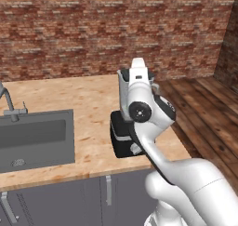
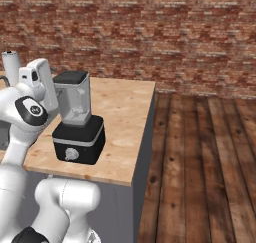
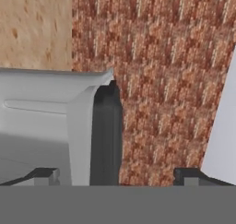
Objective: Close the lid blender by securely placing the lid on top.
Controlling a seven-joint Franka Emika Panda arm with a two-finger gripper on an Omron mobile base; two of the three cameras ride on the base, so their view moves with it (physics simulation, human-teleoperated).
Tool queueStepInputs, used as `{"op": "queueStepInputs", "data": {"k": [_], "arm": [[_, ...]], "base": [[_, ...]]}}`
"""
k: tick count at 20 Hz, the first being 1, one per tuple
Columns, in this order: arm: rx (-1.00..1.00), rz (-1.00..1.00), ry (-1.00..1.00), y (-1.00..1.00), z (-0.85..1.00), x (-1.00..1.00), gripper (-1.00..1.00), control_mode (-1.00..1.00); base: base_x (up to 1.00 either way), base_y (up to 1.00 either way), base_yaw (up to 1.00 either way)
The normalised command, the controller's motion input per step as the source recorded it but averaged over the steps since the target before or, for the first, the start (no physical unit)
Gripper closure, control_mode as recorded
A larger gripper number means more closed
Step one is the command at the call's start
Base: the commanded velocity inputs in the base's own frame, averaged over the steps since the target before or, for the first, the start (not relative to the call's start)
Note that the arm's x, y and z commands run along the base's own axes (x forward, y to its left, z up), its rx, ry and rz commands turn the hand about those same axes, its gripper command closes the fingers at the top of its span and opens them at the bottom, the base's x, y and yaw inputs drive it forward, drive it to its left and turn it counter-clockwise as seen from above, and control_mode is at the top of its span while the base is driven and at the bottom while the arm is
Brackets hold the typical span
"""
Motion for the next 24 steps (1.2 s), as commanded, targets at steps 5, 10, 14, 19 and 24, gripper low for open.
{"op": "queueStepInputs", "data": {"k": [5,10,14,19,24], "arm": [[-0.03,0.0,0.12,0.0,0.0,-0.07,-1.0,-1.0],[-0.04,0.0,0.11,-0.02,-0.01,-0.01,-1.0,-1.0],[-0.01,0.02,0.03,-0.03,-0.1,-0.34,-1.0,-1.0],[0.0,0.0,0.0,-0.08,-0.06,-0.67,-1.0,-1.0],[0.0,0.0,0.0,-0.1,-0.01,-0.78,-1.0,-1.0]], "base": [[0.0,0.0,0.0],[0.0,0.0,0.0],[0.0,0.0,0.0],[0.0,0.0,0.0],[0.0,0.0,0.0]]}}
